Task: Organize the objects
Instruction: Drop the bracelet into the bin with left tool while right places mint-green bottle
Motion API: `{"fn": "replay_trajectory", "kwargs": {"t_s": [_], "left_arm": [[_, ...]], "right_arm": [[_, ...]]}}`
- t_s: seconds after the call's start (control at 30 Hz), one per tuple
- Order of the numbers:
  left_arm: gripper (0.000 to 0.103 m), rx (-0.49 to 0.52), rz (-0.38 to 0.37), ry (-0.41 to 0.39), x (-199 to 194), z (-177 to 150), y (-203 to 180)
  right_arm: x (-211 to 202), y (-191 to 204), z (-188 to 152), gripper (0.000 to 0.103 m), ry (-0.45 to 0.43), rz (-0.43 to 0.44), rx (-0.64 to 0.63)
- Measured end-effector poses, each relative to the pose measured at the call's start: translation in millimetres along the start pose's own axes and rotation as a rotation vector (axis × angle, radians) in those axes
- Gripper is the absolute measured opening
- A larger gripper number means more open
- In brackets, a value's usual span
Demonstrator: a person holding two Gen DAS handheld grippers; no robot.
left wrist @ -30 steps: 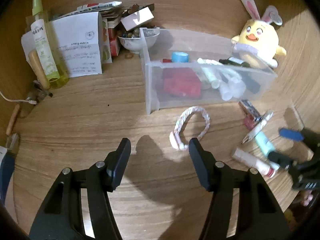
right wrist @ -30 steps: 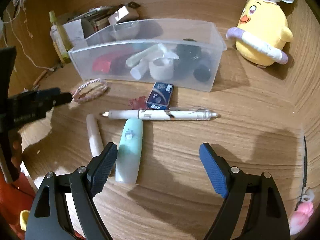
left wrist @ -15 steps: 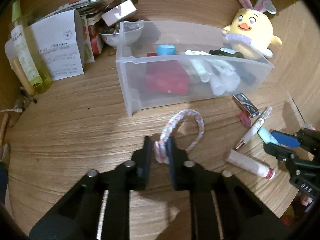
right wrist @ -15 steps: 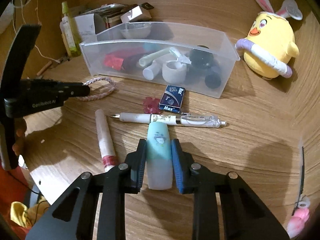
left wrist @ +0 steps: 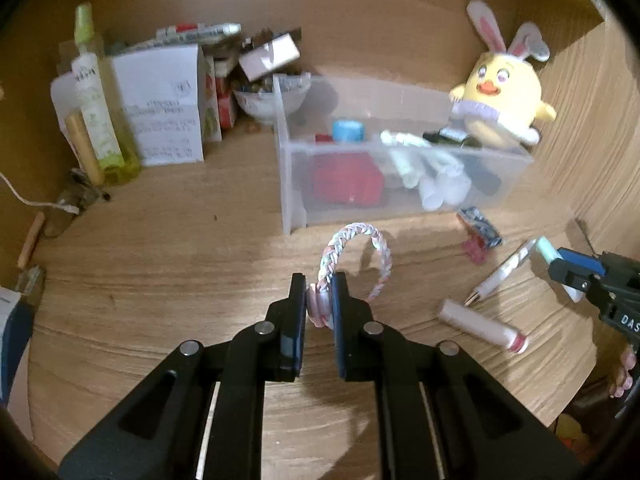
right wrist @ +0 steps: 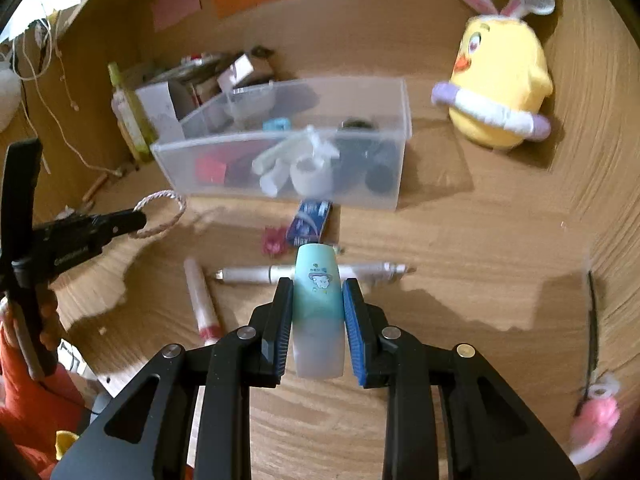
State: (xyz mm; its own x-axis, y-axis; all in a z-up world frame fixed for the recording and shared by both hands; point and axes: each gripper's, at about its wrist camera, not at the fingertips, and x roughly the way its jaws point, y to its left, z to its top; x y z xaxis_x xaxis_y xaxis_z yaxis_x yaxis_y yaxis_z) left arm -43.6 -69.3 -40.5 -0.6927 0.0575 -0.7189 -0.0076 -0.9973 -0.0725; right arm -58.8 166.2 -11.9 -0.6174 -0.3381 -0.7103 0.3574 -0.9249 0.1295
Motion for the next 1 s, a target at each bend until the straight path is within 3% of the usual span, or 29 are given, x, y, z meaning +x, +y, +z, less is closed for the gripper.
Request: {"fn": "replay_trajectory", "kwargs": {"t_s": [0.3, 0.57, 0.8, 1.0], "left_arm": [[0.012, 0.001, -0.043, -0.136, -31.2, 28.5, -13.0], [0.012, -0.005, -0.044, -0.201, -32.4, 65.4, -17.4], [0.012, -0.036, -0.094, -0.165, -10.4, 95.4, -15.3], [0.012, -0.049, -0.088, -0.099, 20.4, 109.4, -16.4]], "right_arm": [[-10.8, 10.9, 39.0, 0.023, -0.102, 0.011, -0.030], [-10.6, 18.3, 88.3, 0.023, -0.167, 0.040, -0.053], [15.2, 29.0, 124.8, 0.023, -0.173, 0.011, -0.099], [56.1, 35.1, 140.6, 0.023, -0.098, 0.019, -0.113]]}}
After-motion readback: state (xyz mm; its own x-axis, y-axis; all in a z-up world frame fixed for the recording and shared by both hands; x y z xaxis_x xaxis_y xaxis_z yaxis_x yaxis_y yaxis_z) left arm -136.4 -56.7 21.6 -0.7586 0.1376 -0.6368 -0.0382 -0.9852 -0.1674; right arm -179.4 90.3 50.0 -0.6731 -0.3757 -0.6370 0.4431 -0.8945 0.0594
